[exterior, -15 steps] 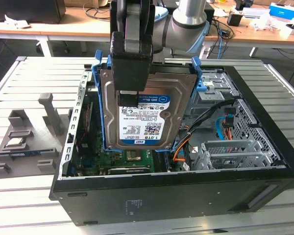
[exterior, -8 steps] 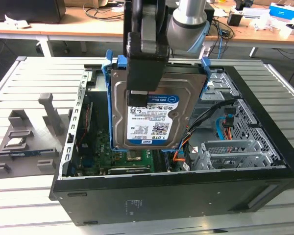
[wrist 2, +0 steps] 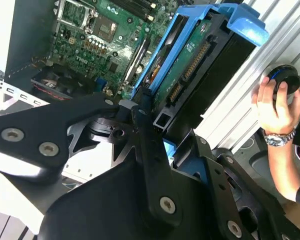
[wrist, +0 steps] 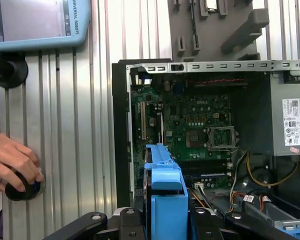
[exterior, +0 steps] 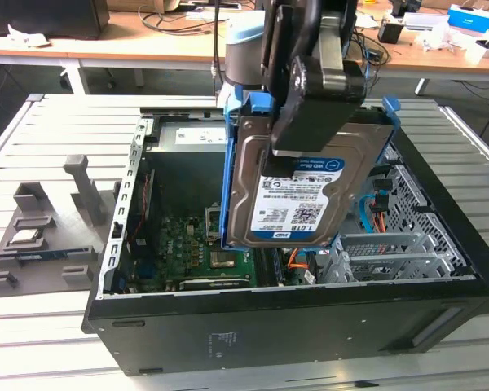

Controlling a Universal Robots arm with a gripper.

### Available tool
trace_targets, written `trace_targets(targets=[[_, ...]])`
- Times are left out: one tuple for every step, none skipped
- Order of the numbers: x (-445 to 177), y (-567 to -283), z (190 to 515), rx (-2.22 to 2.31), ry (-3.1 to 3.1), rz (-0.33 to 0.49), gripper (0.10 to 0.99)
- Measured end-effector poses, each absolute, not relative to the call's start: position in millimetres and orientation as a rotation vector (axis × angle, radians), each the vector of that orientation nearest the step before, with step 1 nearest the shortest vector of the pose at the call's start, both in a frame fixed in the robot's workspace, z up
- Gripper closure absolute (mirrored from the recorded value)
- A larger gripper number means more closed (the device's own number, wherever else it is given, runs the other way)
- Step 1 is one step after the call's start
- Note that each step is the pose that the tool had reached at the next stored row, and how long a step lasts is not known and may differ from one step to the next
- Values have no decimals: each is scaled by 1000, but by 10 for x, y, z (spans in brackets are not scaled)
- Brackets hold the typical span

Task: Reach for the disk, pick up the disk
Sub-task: 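Pick up the disk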

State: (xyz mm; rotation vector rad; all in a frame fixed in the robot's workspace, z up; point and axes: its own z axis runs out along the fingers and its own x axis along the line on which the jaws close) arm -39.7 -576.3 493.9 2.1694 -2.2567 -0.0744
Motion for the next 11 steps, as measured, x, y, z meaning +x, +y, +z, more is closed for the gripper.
trace_targets(targets=[[-354, -5763, 4939, 2169, -2257, -74, 718], [-306, -5763, 4938, 2169, -2257, -75, 718], [-240, -5763, 4939, 2169, -2257, -75, 718], [-186, -5763, 4939, 2169, -2256, -75, 718], [-142, -5763, 4939, 2169, -2257, -75, 718], [-93, -5763, 4939, 2169, -2256, -75, 718], [-57, -5763, 4939, 2169, -2256, -75, 718], [-35, -5763, 4939, 2169, -2256, -75, 718], [9, -5763, 4938, 2168, -2256, -75, 718], [42, -5763, 4938, 2168, -2256, -75, 718], [75, -5763, 4938, 2168, -2255, -76, 718]])
